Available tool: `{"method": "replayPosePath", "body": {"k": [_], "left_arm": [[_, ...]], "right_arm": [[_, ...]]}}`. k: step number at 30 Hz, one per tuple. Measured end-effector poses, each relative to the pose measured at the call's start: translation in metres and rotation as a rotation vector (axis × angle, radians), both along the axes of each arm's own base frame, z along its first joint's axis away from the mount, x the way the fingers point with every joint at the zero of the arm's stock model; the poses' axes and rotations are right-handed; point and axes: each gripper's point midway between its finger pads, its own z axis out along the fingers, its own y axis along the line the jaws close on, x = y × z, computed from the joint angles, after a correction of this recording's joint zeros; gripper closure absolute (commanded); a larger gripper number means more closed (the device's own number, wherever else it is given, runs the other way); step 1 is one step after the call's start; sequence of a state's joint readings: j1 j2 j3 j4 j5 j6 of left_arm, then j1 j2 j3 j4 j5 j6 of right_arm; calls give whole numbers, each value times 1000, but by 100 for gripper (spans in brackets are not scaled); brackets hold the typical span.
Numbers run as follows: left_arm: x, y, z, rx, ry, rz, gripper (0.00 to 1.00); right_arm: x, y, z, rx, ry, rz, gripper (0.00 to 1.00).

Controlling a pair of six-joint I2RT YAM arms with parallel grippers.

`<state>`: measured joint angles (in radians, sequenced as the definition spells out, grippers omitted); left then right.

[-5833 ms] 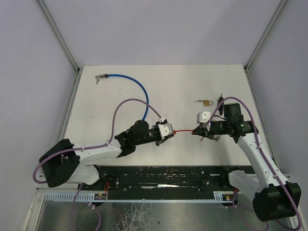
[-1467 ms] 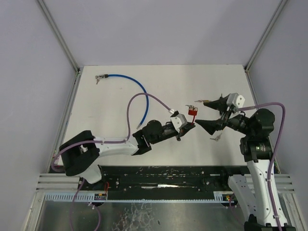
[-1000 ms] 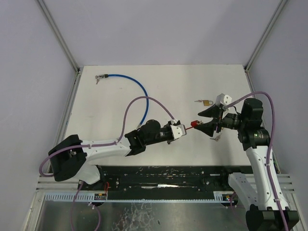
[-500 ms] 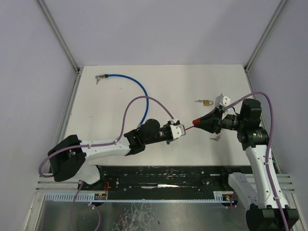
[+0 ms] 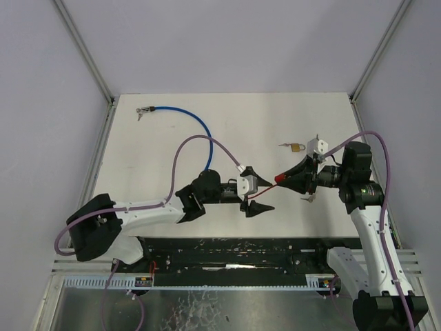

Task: Lock with the key
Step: Pick up the lock from the center of the board.

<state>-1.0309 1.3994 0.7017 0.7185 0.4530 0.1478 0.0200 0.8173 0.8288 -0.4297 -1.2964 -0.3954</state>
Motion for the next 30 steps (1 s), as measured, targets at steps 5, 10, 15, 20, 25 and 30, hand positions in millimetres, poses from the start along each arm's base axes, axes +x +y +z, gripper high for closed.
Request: {"method": "replayPosePath", "body": {"k": [5,10,15,20,25,30], "left_arm": [[-2,-21,9,-14,52,-66,46],[2,-31,1,1,113,-87,63],[3,-30,-4,3,174,-110,70],[2,-30,4,-22,199,-138,86],[3,-31,5,-24,212,-161,99],[2,-31,4,-21,208,-169,100]], "right_arm": [[-5,3,2,10,-19,37,100],[-9,4,2,11,-38,59,100],[-14,6,-1,6,-43,78,100],[-18,8,-6,-8,-53,98,100],[-20,9,-11,-27,-54,107,100],[-21,9,-13,-31,-55,111,98]]}}
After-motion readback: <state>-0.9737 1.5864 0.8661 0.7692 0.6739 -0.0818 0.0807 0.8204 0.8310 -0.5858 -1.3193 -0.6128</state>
